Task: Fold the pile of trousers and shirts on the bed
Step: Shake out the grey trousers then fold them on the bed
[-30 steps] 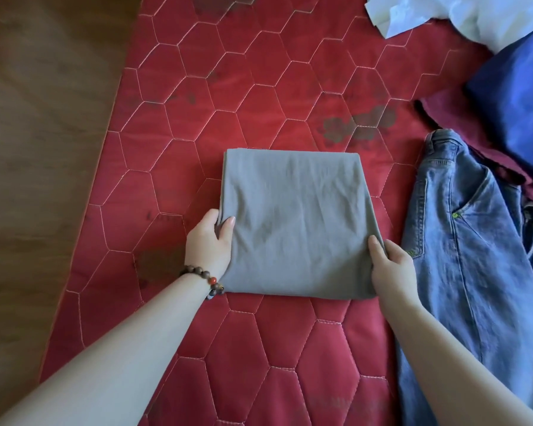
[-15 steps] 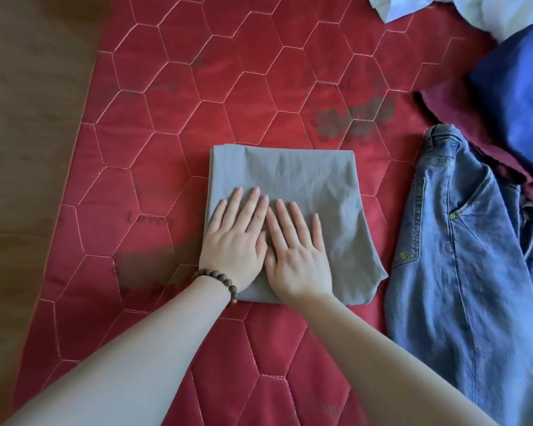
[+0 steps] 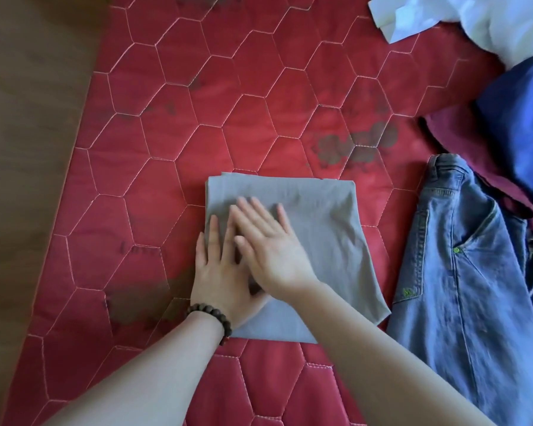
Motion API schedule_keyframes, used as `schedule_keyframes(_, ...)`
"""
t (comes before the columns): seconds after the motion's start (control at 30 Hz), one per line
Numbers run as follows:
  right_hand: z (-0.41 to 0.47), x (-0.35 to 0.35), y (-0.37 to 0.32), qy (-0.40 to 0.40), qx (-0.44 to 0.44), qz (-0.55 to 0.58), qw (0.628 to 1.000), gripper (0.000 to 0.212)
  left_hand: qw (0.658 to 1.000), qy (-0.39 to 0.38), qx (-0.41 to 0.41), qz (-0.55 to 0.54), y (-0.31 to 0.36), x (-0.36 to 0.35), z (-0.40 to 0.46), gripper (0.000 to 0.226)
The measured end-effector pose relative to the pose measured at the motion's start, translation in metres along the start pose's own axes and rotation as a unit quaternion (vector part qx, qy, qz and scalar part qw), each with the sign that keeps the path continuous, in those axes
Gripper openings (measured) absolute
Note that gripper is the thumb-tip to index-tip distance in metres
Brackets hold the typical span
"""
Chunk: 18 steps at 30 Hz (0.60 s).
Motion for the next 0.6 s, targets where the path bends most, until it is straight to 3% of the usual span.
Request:
schedule_keyframes(0.07,0.029,-0.011,-0.005,-0.053,0.049,-0.030,0.997,0.051,1.000,0.001,0.002,0.012,0.000,0.000,0.000,0.093)
schedule_keyframes(0.13,0.045,-0.011,0.016,-0.055,0.046,-0.122,0.990,0.049,1.000,-0.001,-0.004,0.019,0.001,0.000,0.000,0.089)
schedule_keyframes(0.3,0.043,0.019,0.091,-0.003,-0.074,-0.209,0.975,0.055,1.000,0.002,-0.013,0.020,0.001,0.003,0.001,0.088)
schedule_keyframes(0.5,-0.020,0.038,0.158,0.037,-0.259,-0.091,0.961,0.059,1.000,0.017,-0.019,0.008,0.001,0.001,0.003,0.088)
schedule_keyframes(0.6,-0.039,0.049,0.143,0.072,-0.271,-0.153,0.948,0.059,0.999,0.029,-0.019,0.010,0.000,0.001,0.002,0.088)
Point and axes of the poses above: each hand's wrist, its own z-axis towards the middle knuckle, its own x-axis out of the back of the hand, y = z × x, the point moved 10 cm from there along z, towards the middle knuckle, and after that the axes turned 1 degree about -z, right-handed, at the moved point
